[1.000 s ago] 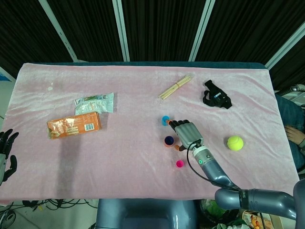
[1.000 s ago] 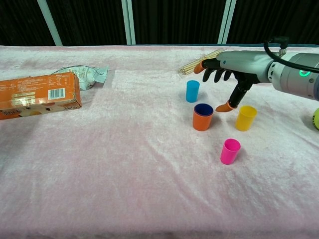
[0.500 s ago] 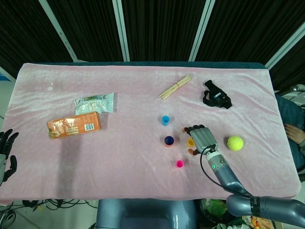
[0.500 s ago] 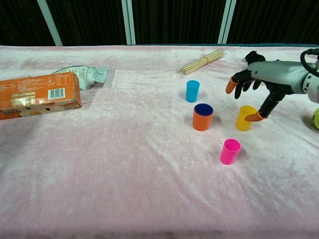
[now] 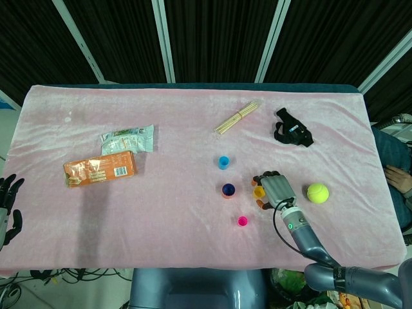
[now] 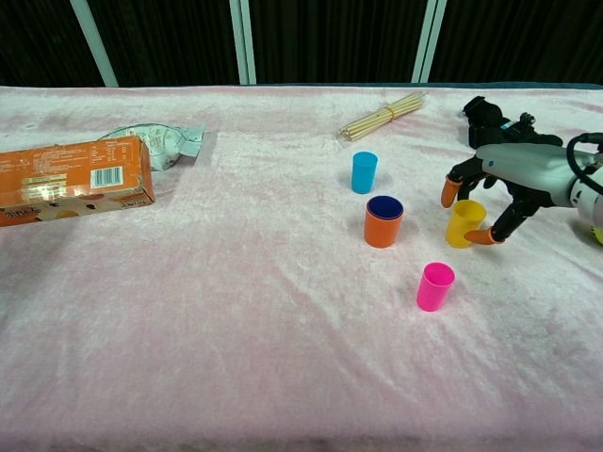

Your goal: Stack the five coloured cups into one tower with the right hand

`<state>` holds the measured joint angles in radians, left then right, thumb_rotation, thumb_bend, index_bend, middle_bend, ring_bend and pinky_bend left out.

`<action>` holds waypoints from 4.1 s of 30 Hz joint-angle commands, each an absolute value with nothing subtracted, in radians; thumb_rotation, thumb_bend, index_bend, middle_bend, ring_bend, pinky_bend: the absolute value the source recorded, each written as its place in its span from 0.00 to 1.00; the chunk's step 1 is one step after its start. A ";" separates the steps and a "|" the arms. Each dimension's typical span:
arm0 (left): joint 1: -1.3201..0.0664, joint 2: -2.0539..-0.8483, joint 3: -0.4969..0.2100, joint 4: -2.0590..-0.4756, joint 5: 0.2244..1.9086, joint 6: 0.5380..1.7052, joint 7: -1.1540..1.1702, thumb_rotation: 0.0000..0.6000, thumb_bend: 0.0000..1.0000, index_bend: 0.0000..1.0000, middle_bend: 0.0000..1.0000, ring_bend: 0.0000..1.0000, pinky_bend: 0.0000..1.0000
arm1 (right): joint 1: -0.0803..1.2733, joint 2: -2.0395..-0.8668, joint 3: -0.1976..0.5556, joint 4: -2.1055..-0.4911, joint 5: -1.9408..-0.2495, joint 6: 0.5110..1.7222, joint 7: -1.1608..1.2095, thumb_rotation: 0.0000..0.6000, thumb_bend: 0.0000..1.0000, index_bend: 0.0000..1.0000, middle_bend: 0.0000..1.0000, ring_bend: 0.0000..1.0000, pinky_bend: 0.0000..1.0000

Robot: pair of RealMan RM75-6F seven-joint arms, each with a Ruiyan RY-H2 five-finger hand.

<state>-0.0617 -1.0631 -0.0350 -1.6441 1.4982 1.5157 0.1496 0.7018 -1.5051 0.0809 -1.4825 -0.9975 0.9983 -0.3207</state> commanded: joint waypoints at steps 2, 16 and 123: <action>-0.061 -1.063 -0.035 -1.644 1.498 1.516 0.150 1.00 0.71 0.07 0.02 0.00 0.01 | 0.695 -1.518 0.090 -1.465 -1.011 1.003 -0.315 1.00 0.26 0.47 0.48 0.26 0.21; -0.061 -1.062 -0.035 -1.647 1.498 1.516 0.151 1.00 0.71 0.07 0.02 0.00 0.01 | 0.740 -1.408 0.185 -1.591 -0.983 0.943 -0.326 1.00 0.29 0.49 0.51 0.28 0.21; -0.056 -1.056 -0.043 -1.643 1.480 1.518 0.139 1.00 0.71 0.07 0.02 0.00 0.01 | 1.032 -1.725 0.279 -1.169 -0.733 0.809 -0.387 1.00 0.21 0.33 0.32 0.21 0.21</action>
